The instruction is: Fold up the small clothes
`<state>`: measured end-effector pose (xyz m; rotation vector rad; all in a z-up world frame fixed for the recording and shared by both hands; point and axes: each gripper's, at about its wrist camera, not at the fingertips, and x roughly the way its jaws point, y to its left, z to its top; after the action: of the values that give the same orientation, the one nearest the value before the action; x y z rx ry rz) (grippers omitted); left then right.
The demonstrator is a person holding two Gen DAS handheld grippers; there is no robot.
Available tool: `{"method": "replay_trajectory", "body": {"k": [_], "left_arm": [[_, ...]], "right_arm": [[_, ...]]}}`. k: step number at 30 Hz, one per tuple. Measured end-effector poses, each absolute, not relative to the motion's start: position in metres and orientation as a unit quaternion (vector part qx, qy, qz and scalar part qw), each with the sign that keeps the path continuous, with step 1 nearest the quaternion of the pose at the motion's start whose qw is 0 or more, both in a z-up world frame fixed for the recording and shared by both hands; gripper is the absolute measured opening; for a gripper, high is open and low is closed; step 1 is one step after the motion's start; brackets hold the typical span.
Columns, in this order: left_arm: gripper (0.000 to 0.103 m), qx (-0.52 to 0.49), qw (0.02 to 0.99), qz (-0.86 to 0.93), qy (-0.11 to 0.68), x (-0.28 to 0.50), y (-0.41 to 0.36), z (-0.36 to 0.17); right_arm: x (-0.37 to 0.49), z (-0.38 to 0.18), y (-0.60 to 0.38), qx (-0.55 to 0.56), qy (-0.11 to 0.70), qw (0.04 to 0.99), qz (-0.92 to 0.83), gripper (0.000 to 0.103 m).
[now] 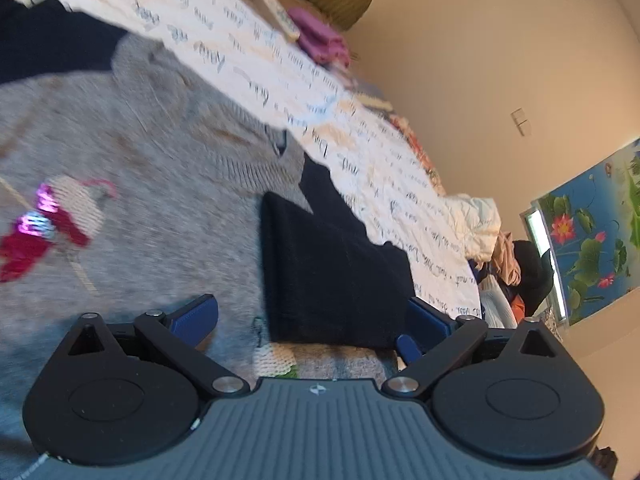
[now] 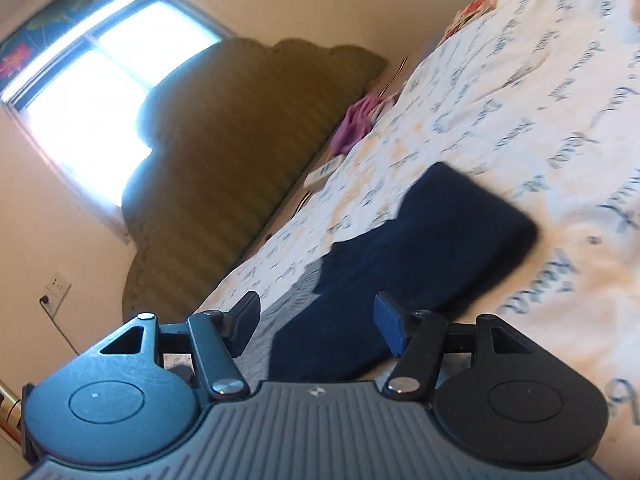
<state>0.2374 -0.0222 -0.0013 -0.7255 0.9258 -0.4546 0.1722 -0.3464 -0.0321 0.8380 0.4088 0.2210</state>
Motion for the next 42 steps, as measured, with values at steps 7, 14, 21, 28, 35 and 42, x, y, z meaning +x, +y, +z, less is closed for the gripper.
{"method": "replay_trajectory", "body": {"k": [7, 14, 21, 28, 35, 42], "left_arm": [[0.024, -0.318, 0.808, -0.194, 0.456, 0.261, -0.054, -0.011], [0.006, -0.252, 0.850, -0.179, 0.426, 0.260, -0.062, 0.008], [0.006, -0.230, 0.892, -0.154, 0.357, 0.251, -0.016, 0.055], [0.006, -0.222, 0.893, -0.098, 0.379, 0.249, 0.034, 0.038], [0.006, -0.205, 0.896, -0.089, 0.383, 0.243, 0.046, 0.028], [0.028, -0.167, 0.889, -0.055, 0.423, 0.254, 0.048, 0.023]], "right_arm": [[0.166, -0.040, -0.340, 0.386, 0.184, 0.896, 0.118, 0.063], [0.165, -0.043, -0.338, 0.380, 0.180, 0.898, 0.127, 0.063], [0.164, -0.042, -0.333, 0.363, 0.182, 0.905, 0.126, 0.063], [0.165, -0.040, -0.326, 0.347, 0.189, 0.910, 0.126, 0.064], [0.166, -0.040, -0.324, 0.340, 0.197, 0.912, 0.120, 0.063], [0.168, -0.038, -0.319, 0.324, 0.210, 0.914, 0.123, 0.063]]}}
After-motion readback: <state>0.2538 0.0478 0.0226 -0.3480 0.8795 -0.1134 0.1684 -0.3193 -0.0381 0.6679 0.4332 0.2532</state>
